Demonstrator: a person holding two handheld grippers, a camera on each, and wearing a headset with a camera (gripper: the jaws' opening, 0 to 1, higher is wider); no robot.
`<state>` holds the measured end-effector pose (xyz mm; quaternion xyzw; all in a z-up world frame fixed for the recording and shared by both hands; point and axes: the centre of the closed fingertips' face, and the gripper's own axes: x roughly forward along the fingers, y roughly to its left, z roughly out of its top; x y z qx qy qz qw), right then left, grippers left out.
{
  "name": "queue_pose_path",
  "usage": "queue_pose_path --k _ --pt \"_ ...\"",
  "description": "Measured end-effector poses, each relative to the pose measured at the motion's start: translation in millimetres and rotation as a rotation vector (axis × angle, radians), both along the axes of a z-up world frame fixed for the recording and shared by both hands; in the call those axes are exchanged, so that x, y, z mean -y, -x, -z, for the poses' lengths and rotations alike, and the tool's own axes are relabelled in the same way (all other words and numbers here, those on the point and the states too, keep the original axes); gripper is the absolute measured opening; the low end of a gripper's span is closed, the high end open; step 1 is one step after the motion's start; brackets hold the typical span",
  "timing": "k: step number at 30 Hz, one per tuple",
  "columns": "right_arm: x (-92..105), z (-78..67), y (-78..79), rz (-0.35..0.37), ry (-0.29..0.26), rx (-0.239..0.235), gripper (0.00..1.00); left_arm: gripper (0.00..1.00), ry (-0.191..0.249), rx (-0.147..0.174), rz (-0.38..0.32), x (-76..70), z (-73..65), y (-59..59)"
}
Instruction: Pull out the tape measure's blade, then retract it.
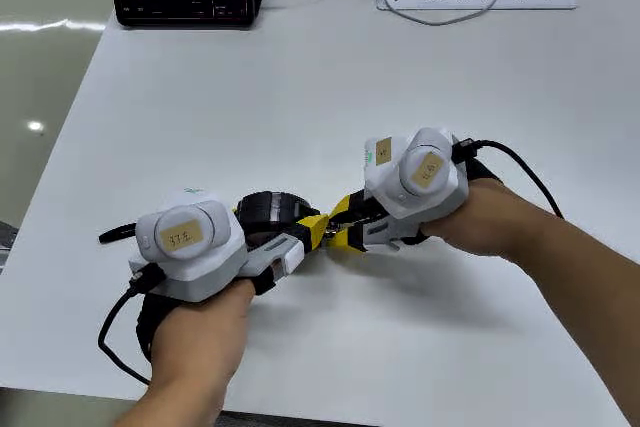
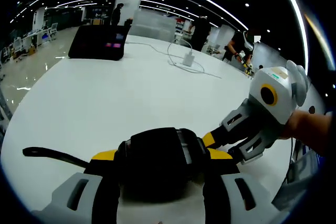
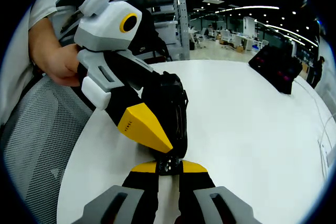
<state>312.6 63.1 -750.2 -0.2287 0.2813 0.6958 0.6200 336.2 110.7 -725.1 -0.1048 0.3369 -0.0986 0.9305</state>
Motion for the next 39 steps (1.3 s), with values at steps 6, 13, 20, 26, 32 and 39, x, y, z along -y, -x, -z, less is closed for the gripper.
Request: queue_pose_path --k 6,13,20,26,32,39 --pt "-1.7 -0.4 -0.3 0.002 -0.005 -0.002 0.11 0.60 0.001 -0.001 -0.001 0.0 0.2 -0.1" --pt "-2.1 -0.1 -0.6 0.004 -0.009 -0.002 0.11 0.60 0.003 -0.004 -0.002 0.3 0.4 -0.3" --pt "-2.2 0.1 -0.8 0.005 -0.008 0.003 0.11 0.61 0.005 -0.004 -0.001 0.5 0.4 0.0" --pt "-1.9 0.3 -0.2 0.020 -0.001 0.001 0.12 0.62 0.007 -0.005 0.010 1.1 0.3 0.1" --pt "5.2 -3.5 -6.3 0.047 -0.001 -0.014 0.18 0.62 0.008 -0.011 0.019 2.1 0.4 0.9" --pt "8.1 -5.3 -6.4 0.056 -0.005 -0.017 0.19 0.62 0.003 -0.019 0.033 2.3 0.7 0.9"
